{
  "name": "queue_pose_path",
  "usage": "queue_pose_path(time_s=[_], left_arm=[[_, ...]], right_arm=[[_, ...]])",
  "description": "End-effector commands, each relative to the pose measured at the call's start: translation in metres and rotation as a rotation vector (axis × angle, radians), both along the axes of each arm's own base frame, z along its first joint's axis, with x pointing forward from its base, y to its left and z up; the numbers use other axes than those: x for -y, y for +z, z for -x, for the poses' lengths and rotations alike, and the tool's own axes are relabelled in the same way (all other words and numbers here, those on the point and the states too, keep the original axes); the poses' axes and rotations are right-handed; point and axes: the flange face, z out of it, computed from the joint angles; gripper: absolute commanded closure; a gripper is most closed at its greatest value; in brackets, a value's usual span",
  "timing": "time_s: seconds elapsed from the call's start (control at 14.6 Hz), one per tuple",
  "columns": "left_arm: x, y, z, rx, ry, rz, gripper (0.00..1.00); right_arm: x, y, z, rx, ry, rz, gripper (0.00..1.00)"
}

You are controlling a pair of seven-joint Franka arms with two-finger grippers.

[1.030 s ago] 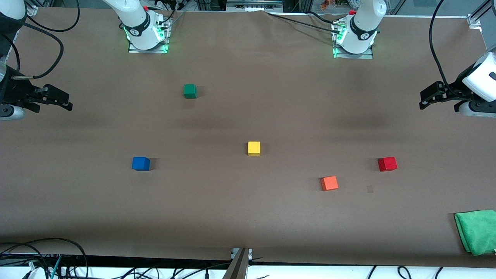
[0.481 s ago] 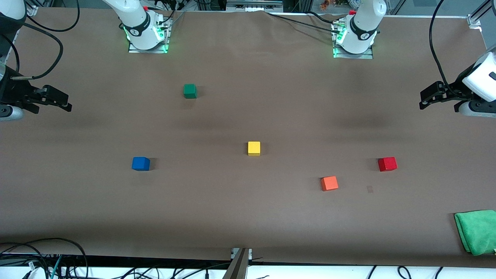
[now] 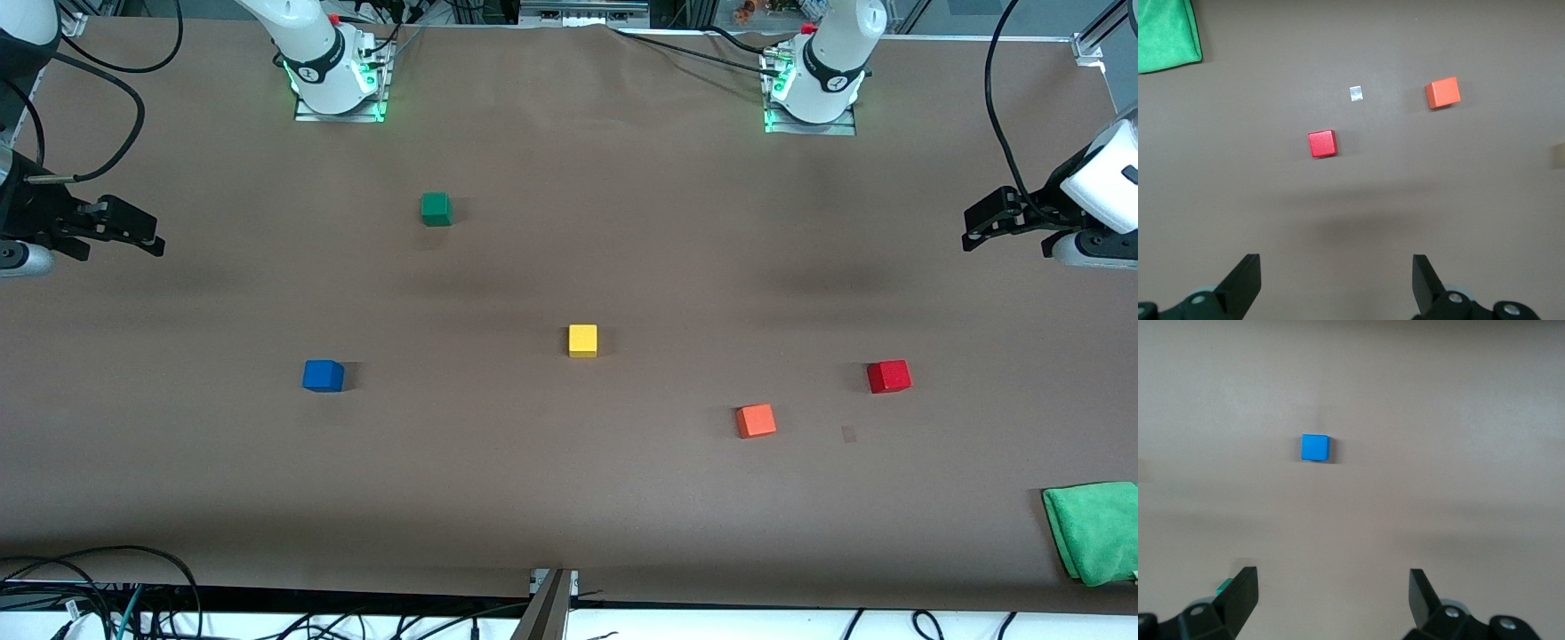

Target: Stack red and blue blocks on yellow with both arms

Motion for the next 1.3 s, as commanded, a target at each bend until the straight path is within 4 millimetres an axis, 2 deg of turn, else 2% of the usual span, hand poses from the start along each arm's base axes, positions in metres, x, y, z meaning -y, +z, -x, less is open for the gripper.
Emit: queue_pose_path(time_s=[0.0,0.21,0.34,0.76,1.03,1.24], left_arm=[[-0.002,0.004,0.001,0.005,-0.026,-0.015,0.00],[-0.013,0.009,0.002,0.003,-0.119,0.008,0.00],[-0.025,0.011,0.003,0.002,-0.093,0.075,0.00],[-0.016,0.010,0.002,-0.010,-0.050,0.076,0.00],[0.001,0.007,0.000,-0.015,0.062,0.072,0.00],[-0.004,0.008,0.001,-0.012,0.042,0.073,0.00]], right_arm=[[0.002,0.005,0.005,0.005,0.008,-0.007,0.00],[0.002,0.005,0.005,0.005,0.008,-0.007,0.00],[0.002,0.005,0.005,0.005,0.008,-0.007,0.00],[0.002,0.005,0.005,0.003,0.008,-0.007,0.00],[0.002,0.005,0.005,0.003,0.008,-0.007,0.00],[0.002,0.005,0.005,0.003,0.008,-0.007,0.00]])
